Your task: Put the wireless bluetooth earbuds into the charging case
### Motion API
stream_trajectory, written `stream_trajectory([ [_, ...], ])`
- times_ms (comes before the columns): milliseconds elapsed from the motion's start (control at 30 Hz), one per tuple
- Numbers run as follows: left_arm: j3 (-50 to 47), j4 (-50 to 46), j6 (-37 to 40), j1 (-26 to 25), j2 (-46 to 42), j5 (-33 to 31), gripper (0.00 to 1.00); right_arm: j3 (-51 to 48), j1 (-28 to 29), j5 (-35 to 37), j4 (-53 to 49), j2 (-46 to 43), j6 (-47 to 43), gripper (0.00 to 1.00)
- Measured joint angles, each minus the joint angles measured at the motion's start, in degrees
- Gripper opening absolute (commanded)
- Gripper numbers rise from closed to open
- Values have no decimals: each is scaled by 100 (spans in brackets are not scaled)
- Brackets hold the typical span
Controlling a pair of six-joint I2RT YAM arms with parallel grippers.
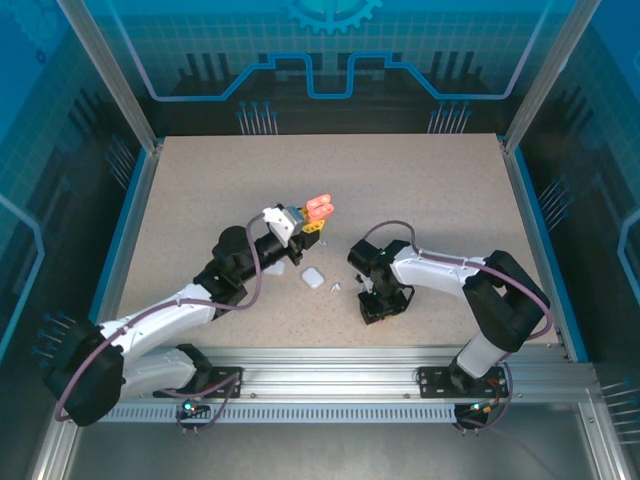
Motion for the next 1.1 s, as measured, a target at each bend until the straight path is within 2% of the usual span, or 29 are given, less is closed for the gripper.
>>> stream_trajectory([
  [367, 0, -11, 0, 0, -20, -17, 11, 26, 0, 87, 2, 50, -17, 33],
  [667, 0, -15, -2, 0, -22, -17, 11, -83, -2, 96, -31, -256, 0, 33],
  [1100, 0, -15, -2, 0, -22, -17, 11, -111, 0, 59, 129, -17, -2, 29],
])
